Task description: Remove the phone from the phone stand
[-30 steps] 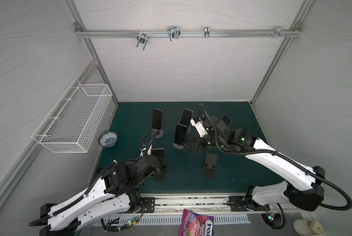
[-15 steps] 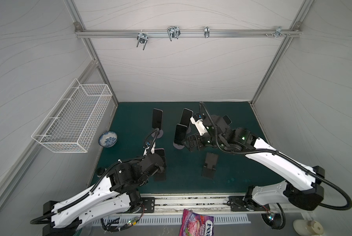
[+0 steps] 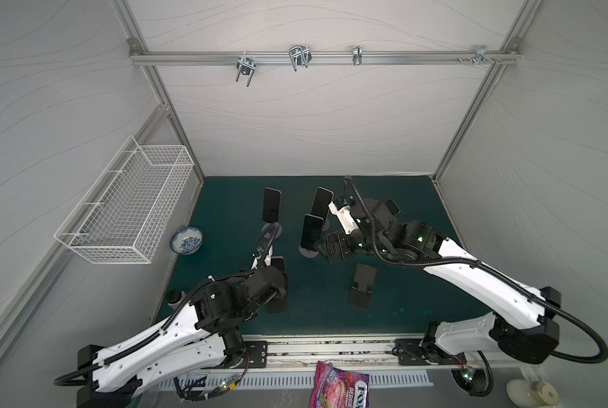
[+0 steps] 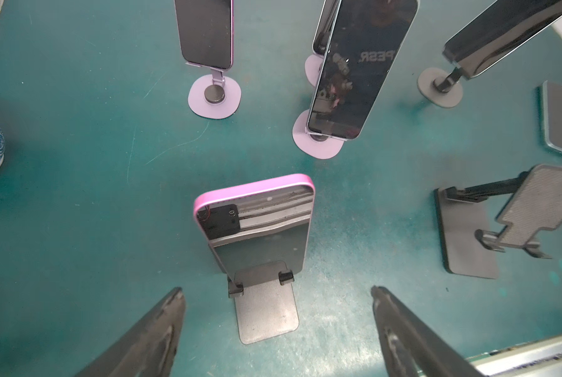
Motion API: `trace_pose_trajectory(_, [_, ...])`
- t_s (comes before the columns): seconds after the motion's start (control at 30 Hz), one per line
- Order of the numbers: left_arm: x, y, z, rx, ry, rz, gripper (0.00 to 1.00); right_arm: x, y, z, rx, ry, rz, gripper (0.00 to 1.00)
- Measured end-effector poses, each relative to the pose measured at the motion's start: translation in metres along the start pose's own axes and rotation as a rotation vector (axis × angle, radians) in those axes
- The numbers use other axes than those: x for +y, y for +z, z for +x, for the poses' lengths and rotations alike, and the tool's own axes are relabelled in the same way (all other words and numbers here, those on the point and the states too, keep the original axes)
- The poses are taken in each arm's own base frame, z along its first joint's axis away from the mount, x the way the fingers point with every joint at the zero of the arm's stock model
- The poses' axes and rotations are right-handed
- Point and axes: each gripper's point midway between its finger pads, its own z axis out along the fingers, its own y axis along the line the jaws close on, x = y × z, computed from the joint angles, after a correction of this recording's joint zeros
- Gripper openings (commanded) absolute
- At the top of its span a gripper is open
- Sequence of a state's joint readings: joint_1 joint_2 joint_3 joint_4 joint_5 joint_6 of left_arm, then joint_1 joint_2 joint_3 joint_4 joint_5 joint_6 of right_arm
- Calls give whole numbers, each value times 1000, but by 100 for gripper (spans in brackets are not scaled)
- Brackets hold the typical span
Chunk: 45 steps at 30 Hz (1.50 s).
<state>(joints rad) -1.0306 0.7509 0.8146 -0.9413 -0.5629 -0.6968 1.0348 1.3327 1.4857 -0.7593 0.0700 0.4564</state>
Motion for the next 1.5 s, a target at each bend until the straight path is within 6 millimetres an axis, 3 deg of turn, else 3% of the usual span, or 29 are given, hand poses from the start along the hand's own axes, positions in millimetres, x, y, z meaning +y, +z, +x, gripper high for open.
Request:
trace_pose_trajectory(0.33, [-7, 17, -8, 45, -27, -99, 94, 1, -1, 0, 0, 16, -4, 98])
trace_pose_trajectory(0.7, [3, 23, -11, 64, -123, -135, 99, -3, -14, 9, -2, 37, -6, 98])
trace_pose_trajectory(1.5, [13, 36, -7, 88, -145, -155, 95, -2, -3, 13, 30, 35, -11, 98])
